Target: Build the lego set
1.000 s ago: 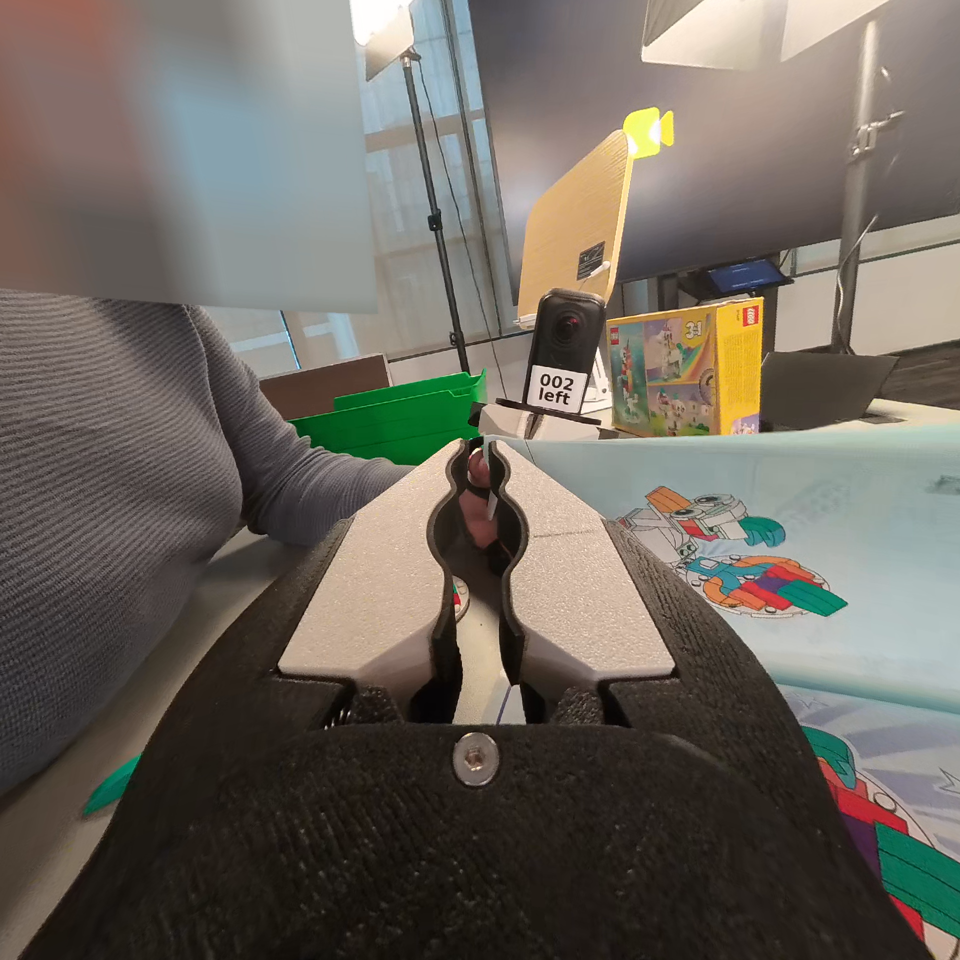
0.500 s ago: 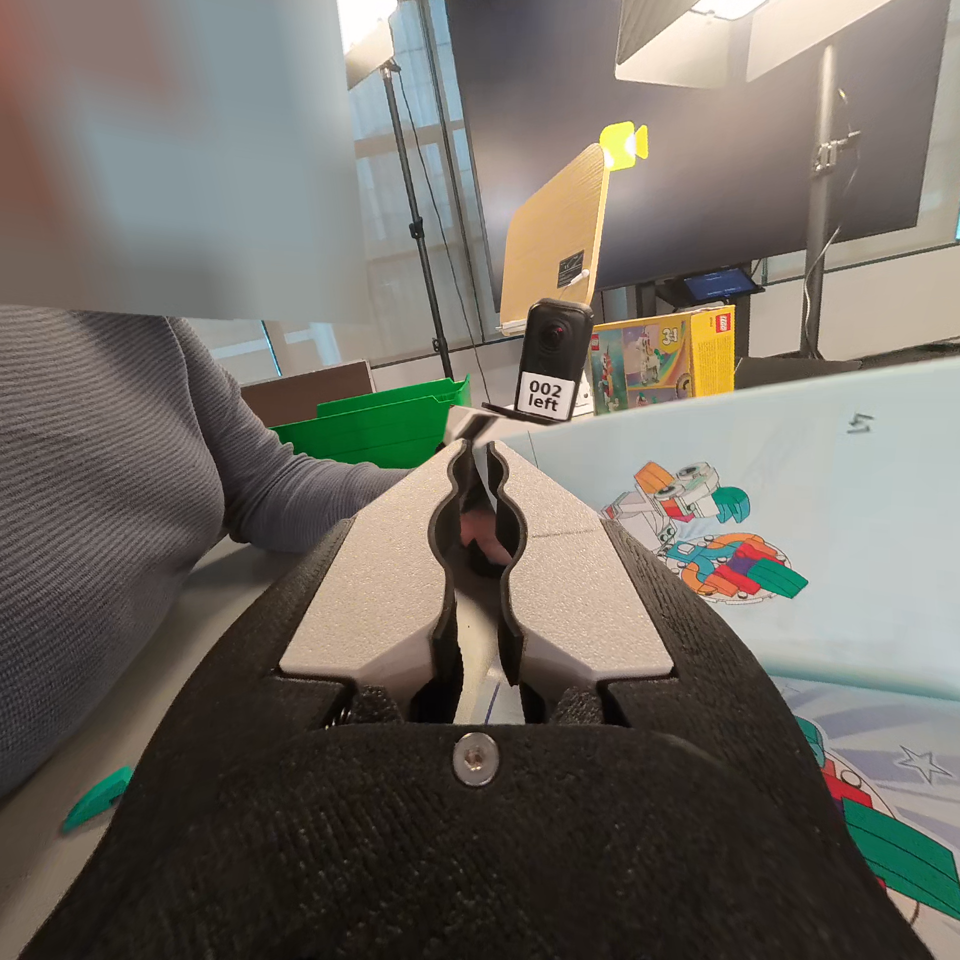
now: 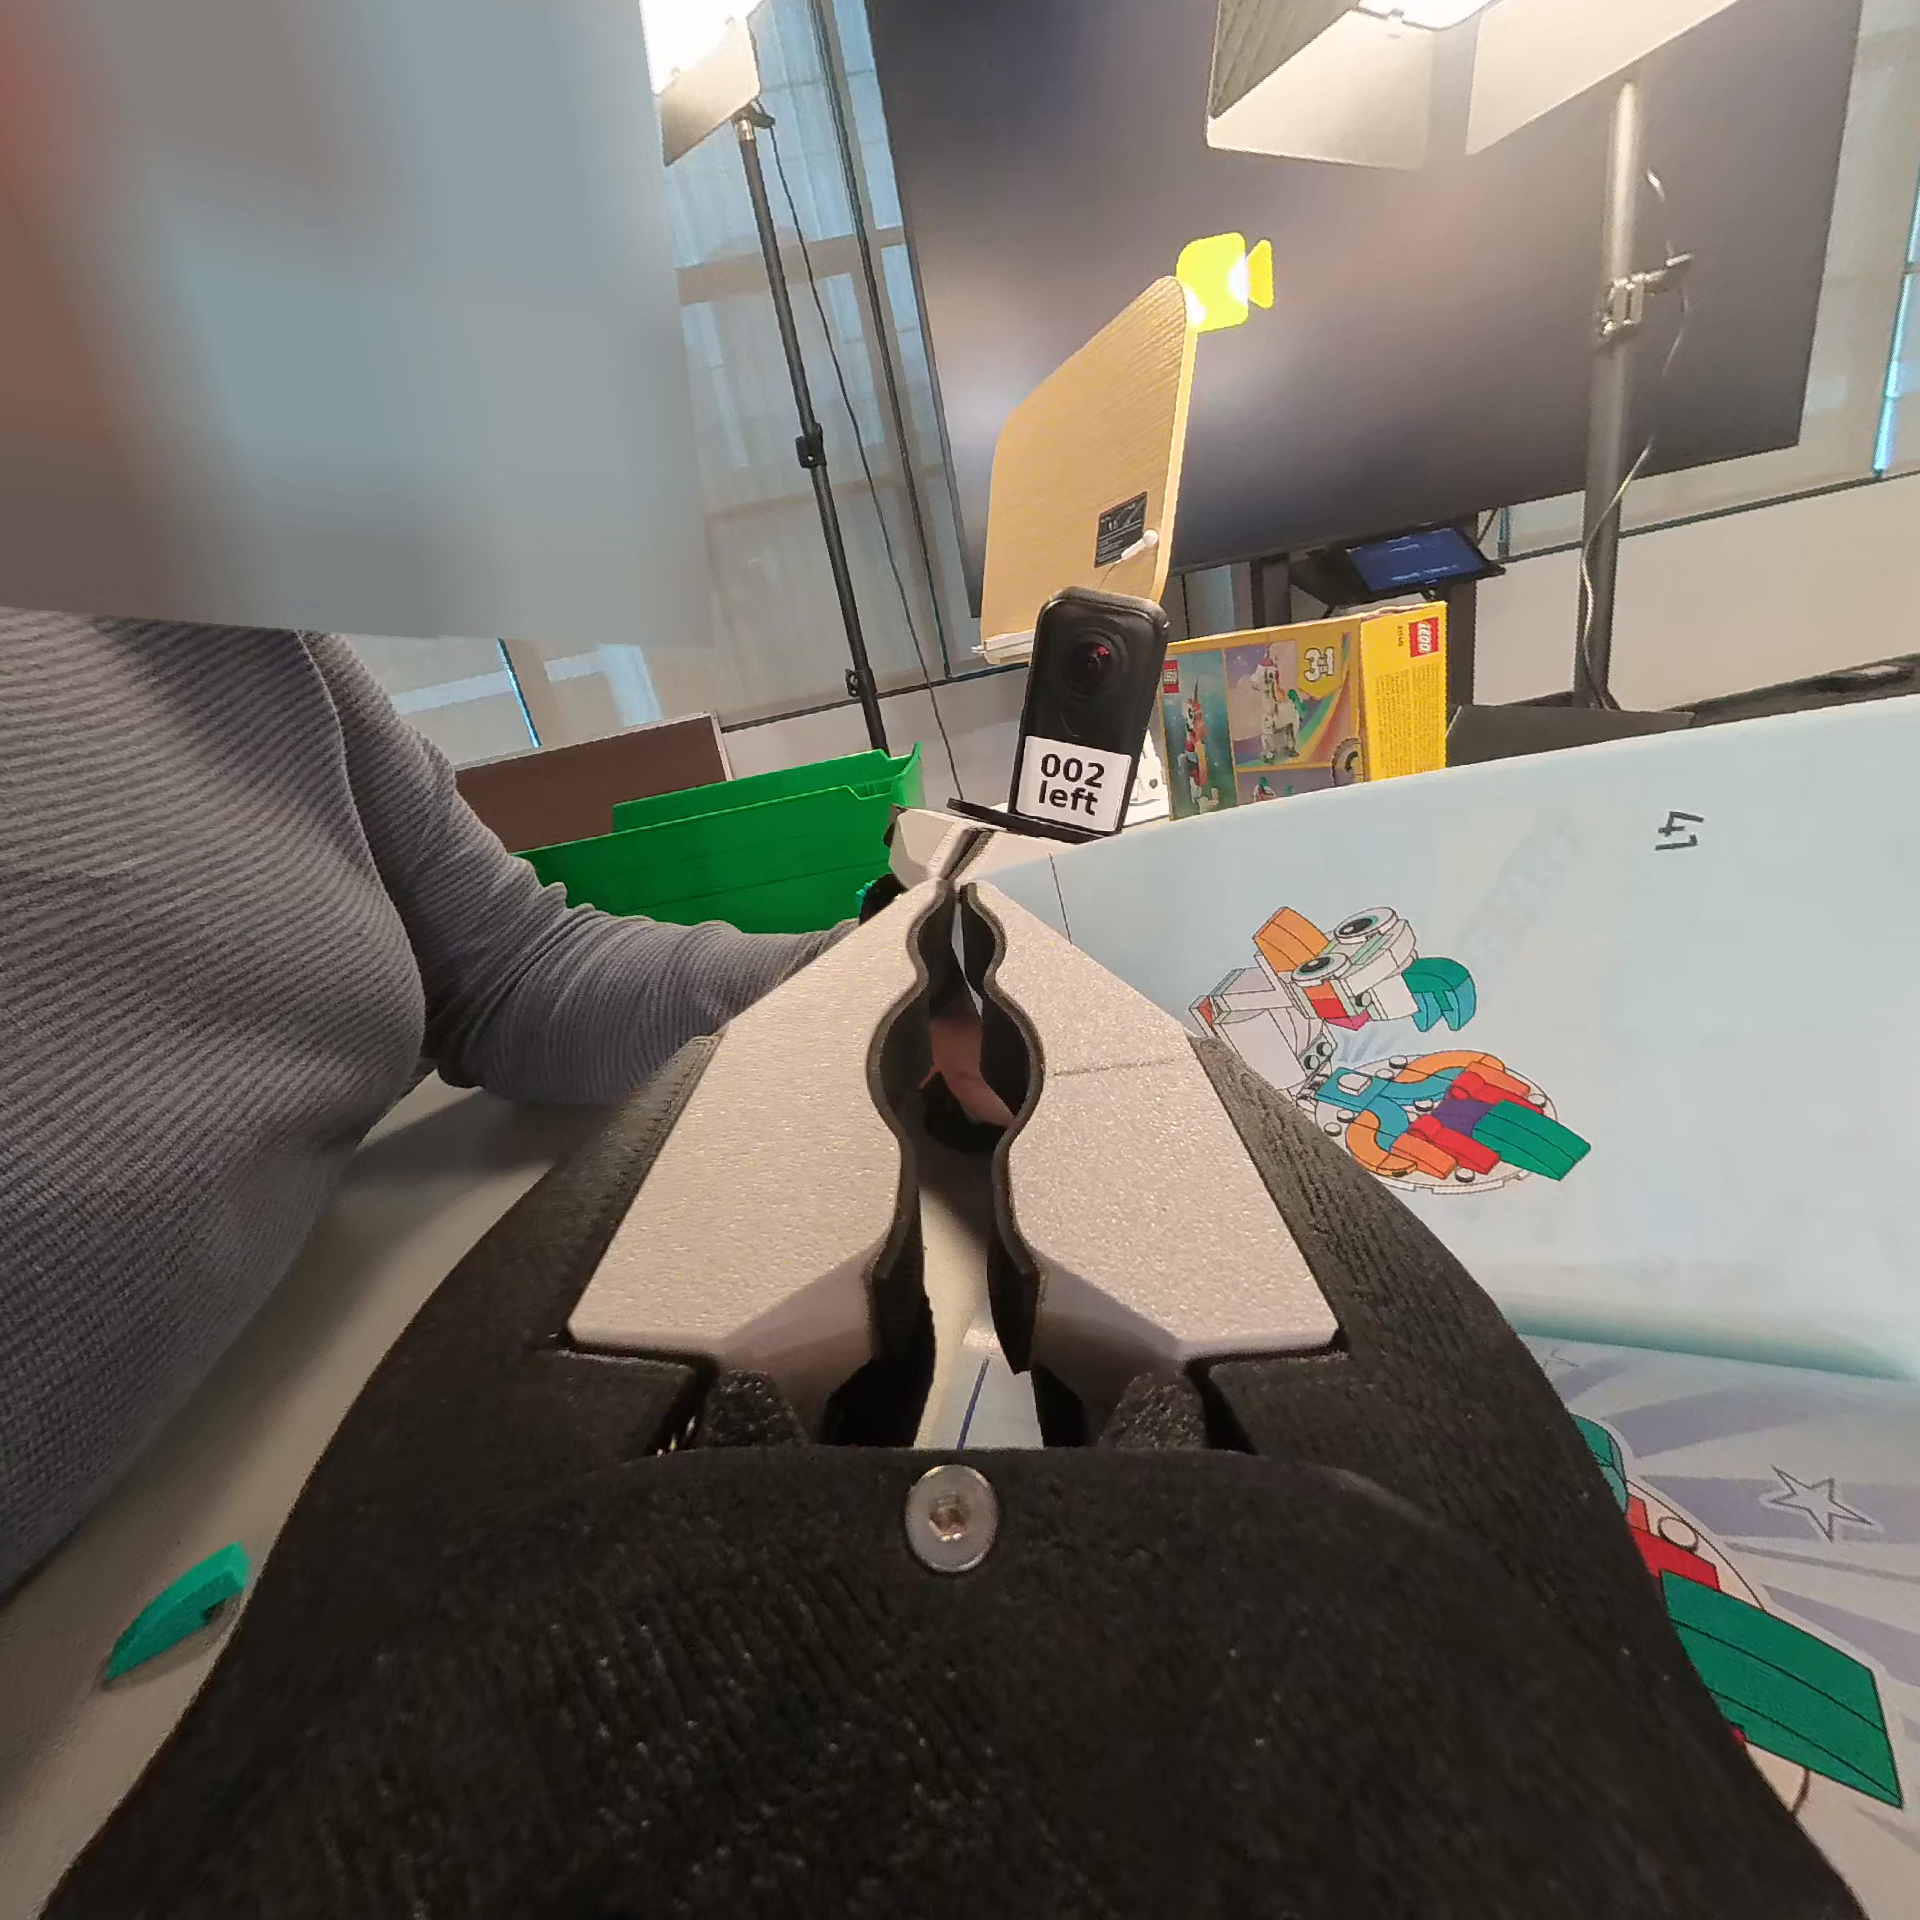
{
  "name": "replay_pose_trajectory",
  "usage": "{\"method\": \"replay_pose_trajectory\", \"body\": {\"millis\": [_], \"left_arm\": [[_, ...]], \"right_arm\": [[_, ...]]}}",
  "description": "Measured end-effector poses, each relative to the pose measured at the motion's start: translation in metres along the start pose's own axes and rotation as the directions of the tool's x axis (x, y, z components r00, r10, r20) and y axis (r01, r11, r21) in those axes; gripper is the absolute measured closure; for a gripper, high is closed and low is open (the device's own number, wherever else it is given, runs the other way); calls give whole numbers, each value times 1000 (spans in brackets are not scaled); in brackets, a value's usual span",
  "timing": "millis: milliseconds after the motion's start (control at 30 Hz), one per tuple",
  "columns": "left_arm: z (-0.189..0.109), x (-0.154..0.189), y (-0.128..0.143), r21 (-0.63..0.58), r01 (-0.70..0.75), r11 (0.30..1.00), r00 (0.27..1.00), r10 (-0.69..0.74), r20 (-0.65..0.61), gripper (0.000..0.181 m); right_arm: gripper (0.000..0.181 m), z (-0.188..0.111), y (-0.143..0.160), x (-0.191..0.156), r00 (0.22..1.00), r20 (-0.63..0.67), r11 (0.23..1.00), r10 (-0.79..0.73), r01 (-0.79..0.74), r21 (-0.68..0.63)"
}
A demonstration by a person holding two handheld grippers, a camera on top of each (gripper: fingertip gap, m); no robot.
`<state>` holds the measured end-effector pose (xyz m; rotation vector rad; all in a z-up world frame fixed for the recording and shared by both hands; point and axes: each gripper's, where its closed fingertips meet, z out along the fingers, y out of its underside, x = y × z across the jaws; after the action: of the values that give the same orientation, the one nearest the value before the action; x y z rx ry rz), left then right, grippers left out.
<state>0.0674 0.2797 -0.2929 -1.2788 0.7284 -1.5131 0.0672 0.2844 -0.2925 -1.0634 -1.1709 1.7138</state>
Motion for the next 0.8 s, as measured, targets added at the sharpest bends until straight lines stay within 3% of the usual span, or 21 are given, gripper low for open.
{"method": "replay_pose_trajectory", "body": {"millis": [200,333,500,567,667,800], "left_arm": [[-1,-1,-2,11,0,1000,1000,0,13,181],[-14,-11,-25,128,-2,992,997,-7,71,181],[-41,-25,-52,245,-120,962,966,56,254,171],[-53,-30,-62,251,-231,940,914,122,386,166],[-79,-43,-73,203,-357,912,764,160,625,163],[-97,-56,-60,97,-282,954,613,101,783,170]], "right_arm": [[181,0,1,2,1000,-10,1000,-2,2,-4],[181,0,1,2,1000,-17,1000,-11,11,-12],[181,1,3,8,998,-58,999,-24,22,-28],[181,-1,8,16,994,-109,999,-18,13,-51],[181,-16,11,34,950,-303,993,76,-101,-68],[181,-50,33,27,822,-510,957,255,-289,13]]}}
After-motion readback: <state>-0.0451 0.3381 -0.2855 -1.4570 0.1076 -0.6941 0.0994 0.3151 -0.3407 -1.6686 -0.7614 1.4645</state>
